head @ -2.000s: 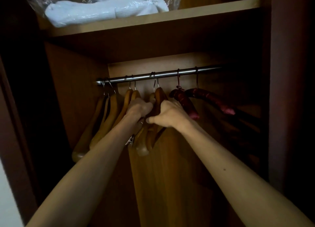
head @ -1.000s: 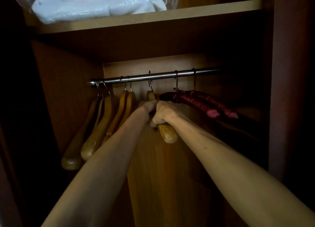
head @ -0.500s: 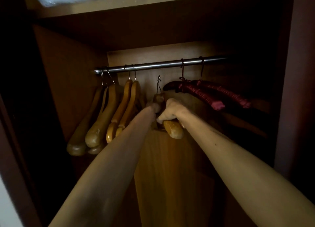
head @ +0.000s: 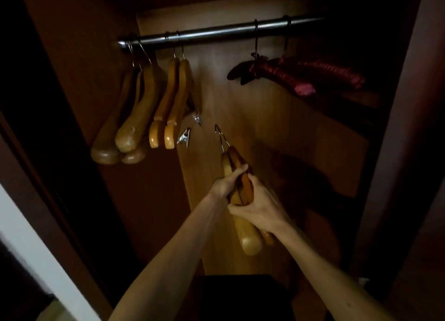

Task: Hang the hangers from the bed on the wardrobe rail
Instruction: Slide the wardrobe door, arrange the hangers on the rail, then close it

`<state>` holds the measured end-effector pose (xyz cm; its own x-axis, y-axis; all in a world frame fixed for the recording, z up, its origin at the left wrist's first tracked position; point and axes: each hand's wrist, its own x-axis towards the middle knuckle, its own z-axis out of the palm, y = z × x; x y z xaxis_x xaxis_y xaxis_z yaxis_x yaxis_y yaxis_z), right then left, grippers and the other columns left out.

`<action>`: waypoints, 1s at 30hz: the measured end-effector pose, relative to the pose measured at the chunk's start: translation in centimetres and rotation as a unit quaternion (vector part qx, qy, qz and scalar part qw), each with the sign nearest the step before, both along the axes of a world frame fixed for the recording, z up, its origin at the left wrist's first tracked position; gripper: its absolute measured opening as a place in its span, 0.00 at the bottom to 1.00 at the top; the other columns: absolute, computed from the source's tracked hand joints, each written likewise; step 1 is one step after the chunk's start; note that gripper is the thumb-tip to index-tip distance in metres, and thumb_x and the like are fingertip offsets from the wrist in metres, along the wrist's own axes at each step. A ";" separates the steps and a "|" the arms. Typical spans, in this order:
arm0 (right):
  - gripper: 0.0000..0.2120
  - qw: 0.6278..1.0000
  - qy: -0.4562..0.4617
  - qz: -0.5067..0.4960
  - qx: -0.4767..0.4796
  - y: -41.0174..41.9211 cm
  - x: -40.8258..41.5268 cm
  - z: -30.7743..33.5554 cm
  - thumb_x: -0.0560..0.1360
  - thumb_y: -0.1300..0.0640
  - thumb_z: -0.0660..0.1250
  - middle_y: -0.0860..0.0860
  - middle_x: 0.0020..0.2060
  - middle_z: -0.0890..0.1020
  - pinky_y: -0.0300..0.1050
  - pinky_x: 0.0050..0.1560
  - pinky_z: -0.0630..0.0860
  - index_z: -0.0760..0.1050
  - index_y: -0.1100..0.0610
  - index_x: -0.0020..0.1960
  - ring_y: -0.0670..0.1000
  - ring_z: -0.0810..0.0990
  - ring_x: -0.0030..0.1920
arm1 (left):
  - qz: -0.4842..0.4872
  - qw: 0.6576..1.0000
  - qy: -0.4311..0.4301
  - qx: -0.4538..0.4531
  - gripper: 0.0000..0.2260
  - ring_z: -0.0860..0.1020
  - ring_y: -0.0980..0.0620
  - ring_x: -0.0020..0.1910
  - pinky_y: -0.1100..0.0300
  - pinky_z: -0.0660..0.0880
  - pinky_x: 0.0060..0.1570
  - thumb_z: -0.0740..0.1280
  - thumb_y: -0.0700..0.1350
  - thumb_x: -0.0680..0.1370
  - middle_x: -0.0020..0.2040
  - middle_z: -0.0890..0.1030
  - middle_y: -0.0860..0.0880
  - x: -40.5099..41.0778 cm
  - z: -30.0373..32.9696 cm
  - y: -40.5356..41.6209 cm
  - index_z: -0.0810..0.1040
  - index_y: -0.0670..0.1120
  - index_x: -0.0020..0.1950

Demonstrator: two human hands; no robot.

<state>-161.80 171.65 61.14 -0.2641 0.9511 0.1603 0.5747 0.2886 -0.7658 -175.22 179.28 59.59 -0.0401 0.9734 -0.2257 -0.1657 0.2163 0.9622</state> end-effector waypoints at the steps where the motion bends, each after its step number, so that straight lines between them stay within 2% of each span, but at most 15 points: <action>1: 0.43 1.000 0.013 0.005 -0.008 -0.4 0.6 -1.3 0.71 0.45 0.76 0.48 0.66 0.74 0.38 0.58 0.70 0.58 0.51 0.79 0.50 0.74 0.67 | 0.014 1.000 0.005 -0.008 0.28 0.85 0.43 0.53 0.51 0.83 0.54 0.82 0.57 0.66 0.53 0.87 0.42 0.0 -1.2 -1.1 0.84 0.39 0.57; 3: 0.38 1.000 0.019 0.014 -0.008 -1.0 2.0 -3.2 0.72 0.40 0.73 0.46 0.67 0.74 0.33 0.55 0.72 0.64 0.50 0.77 0.45 0.77 0.63 | 0.011 0.999 0.017 -0.027 0.22 0.86 0.44 0.49 0.53 0.83 0.47 0.81 0.53 0.69 0.49 0.88 0.43 -0.1 -3.1 -3.1 0.85 0.40 0.55; 5: 0.27 0.999 0.029 0.039 0.002 -1.1 3.4 -4.8 0.74 0.43 0.72 0.44 0.62 0.76 0.28 0.46 0.74 0.73 0.49 0.70 0.37 0.79 0.54 | -0.019 0.998 0.026 -0.047 0.22 0.87 0.43 0.46 0.50 0.84 0.48 0.81 0.53 0.68 0.48 0.88 0.42 -0.4 -4.5 -4.8 0.85 0.40 0.55; 8: 0.15 0.997 0.051 0.047 0.032 -0.4 5.3 -6.2 0.75 0.53 0.74 0.41 0.57 0.75 0.36 0.53 0.76 0.79 0.50 0.61 0.38 0.77 0.56 | -0.056 0.994 0.071 -0.056 0.27 0.86 0.46 0.46 0.52 0.83 0.49 0.81 0.55 0.67 0.49 0.87 0.43 -1.5 -7.0 -6.7 0.83 0.40 0.58; 12: 0.33 1.000 -0.006 0.009 0.016 1.8 6.6 -5.8 0.71 0.58 0.77 0.45 0.71 0.68 0.53 0.72 0.68 0.69 0.47 0.72 0.49 0.67 0.72 | -0.122 0.982 0.129 -0.063 0.42 0.86 0.46 0.52 0.54 0.82 0.47 0.83 0.59 0.62 0.53 0.87 0.44 -4.0 -9.0 -8.1 0.75 0.39 0.68; 14: 0.43 0.996 -0.071 0.044 -0.014 2.6 6.8 -5.2 0.70 0.54 0.78 0.46 0.77 0.60 0.59 0.75 0.62 0.60 0.45 0.78 0.51 0.58 0.77 | -0.162 0.974 0.148 -0.060 0.40 0.85 0.45 0.54 0.51 0.81 0.52 0.82 0.57 0.63 0.55 0.86 0.43 -5.6 -9.0 -8.6 0.74 0.41 0.68; 16: 0.48 0.985 -0.145 0.084 -0.046 2.9 6.4 -4.7 0.67 0.49 0.80 0.48 0.78 0.59 0.61 0.75 0.62 0.56 0.42 0.79 0.52 0.56 0.78 | -0.205 0.956 0.201 -0.055 0.41 0.83 0.44 0.58 0.47 0.80 0.58 0.83 0.61 0.62 0.58 0.85 0.43 -7.0 -8.6 -8.9 0.73 0.45 0.68; 18: 0.49 0.972 -0.189 0.100 -0.099 3.3 5.6 -4.9 0.61 0.42 0.79 0.47 0.74 0.67 0.59 0.72 0.69 0.60 0.40 0.77 0.53 0.65 0.75 | -0.269 0.931 0.245 -0.032 0.41 0.83 0.47 0.57 0.50 0.80 0.57 0.81 0.64 0.59 0.55 0.85 0.46 -8.0 -7.8 -9.3 0.74 0.47 0.66; 20: 0.46 0.957 -0.233 0.088 -0.148 3.2 5.4 -5.8 0.56 0.34 0.78 0.46 0.64 0.75 0.58 0.63 0.77 0.66 0.41 0.71 0.55 0.75 0.65 | -0.338 0.902 0.267 -0.018 0.46 0.84 0.50 0.55 0.54 0.79 0.56 0.81 0.67 0.56 0.52 0.86 0.49 -8.7 -6.6 -9.7 0.74 0.45 0.67; 21: 0.41 0.953 -0.243 0.075 -0.163 3.5 6.0 -6.8 0.59 0.34 0.77 0.47 0.62 0.76 0.58 0.60 0.78 0.68 0.42 0.68 0.56 0.77 0.62 | -0.354 0.892 0.282 -0.019 0.50 0.84 0.50 0.55 0.52 0.79 0.59 0.81 0.68 0.55 0.52 0.86 0.49 -9.2 -6.3 -9.8 0.72 0.45 0.70; 23: 0.27 0.956 -0.248 0.018 -0.158 2.0 6.4 -6.9 0.75 0.46 0.71 0.55 0.67 0.77 0.56 0.65 0.74 0.71 0.53 0.71 0.60 0.76 0.64 | -0.362 0.879 0.308 -0.039 0.55 0.83 0.48 0.58 0.46 0.76 0.64 0.81 0.69 0.54 0.56 0.86 0.48 -10.2 -5.9 -9.6 0.67 0.46 0.73; 25: 0.21 0.960 -0.213 0.013 -0.184 0.8 6.4 -7.1 0.80 0.53 0.66 0.54 0.70 0.72 0.55 0.70 0.67 0.70 0.62 0.69 0.60 0.73 0.67 | -0.355 0.870 0.338 -0.051 0.51 0.83 0.46 0.59 0.43 0.74 0.66 0.81 0.69 0.55 0.56 0.86 0.48 -10.8 -5.5 -9.4 0.69 0.48 0.71; 28: 0.44 0.962 -0.179 0.069 -0.192 -0.8 4.2 -5.7 0.67 0.37 0.72 0.50 0.74 0.66 0.62 0.71 0.66 0.61 0.55 0.75 0.57 0.67 0.72 | -0.333 0.851 0.405 -0.008 0.32 0.81 0.47 0.59 0.45 0.74 0.64 0.76 0.68 0.63 0.54 0.85 0.50 -10.8 -4.3 -9.4 0.78 0.52 0.60; 29: 0.41 0.966 -0.176 0.067 -0.177 -0.9 3.7 -5.7 0.65 0.37 0.72 0.51 0.71 0.69 0.62 0.68 0.69 0.65 0.54 0.72 0.57 0.69 0.70 | -0.314 0.849 0.425 0.016 0.25 0.80 0.47 0.59 0.48 0.74 0.63 0.75 0.65 0.67 0.54 0.84 0.52 -10.8 -4.1 -9.5 0.79 0.54 0.58; 30: 0.31 0.971 -0.161 0.067 -0.162 -0.9 3.4 -5.8 0.67 0.41 0.72 0.52 0.62 0.75 0.58 0.61 0.74 0.71 0.54 0.64 0.55 0.75 0.62 | -0.289 0.853 0.433 0.037 0.20 0.79 0.48 0.60 0.49 0.74 0.63 0.75 0.62 0.70 0.55 0.82 0.53 -10.9 -4.0 -9.6 0.79 0.54 0.57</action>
<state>-158.44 170.78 55.38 -0.3765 0.8910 -0.2538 0.7737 0.1518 -0.6151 -186.10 169.69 55.56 0.3311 0.8971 -0.2925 0.7285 -0.0460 0.6835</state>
